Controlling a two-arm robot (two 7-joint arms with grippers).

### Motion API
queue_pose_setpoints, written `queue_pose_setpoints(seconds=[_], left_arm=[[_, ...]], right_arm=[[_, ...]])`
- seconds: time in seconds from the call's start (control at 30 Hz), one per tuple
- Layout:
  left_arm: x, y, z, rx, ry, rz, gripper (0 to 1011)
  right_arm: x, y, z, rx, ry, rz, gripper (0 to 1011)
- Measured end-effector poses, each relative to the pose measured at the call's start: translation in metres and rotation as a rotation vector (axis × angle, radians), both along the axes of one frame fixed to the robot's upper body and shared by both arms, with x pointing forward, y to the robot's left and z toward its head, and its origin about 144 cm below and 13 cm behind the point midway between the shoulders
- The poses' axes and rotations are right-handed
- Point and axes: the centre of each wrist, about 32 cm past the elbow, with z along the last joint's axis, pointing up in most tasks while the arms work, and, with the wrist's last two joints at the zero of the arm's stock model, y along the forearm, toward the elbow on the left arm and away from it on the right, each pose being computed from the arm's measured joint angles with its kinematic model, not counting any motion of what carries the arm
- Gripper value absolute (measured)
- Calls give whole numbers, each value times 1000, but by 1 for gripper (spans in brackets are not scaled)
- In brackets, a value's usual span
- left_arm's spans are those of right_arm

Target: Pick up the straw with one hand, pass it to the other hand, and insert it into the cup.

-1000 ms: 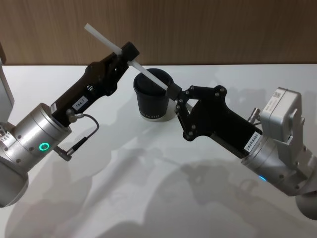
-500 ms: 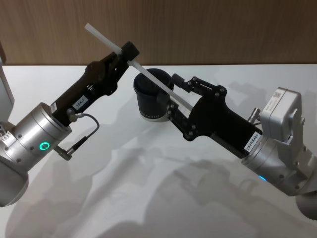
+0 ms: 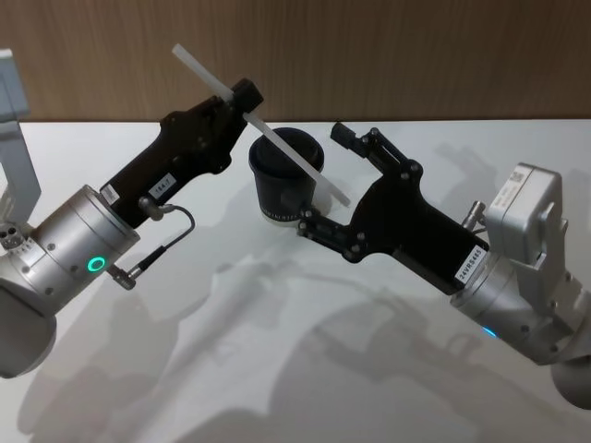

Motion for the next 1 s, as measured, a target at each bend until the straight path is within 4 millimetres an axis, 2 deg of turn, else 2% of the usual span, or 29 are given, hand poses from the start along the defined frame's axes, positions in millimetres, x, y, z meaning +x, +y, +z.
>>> queue_pose_setpoints(seconds=[0.17,1.0], left_arm=[[0,-3,5,52,-23,68,14],[1,-16,48,318,-159,354,13]], right_arm=[[0,0,0,0,0,0,999],[0,0,0,0,0,0,1001]])
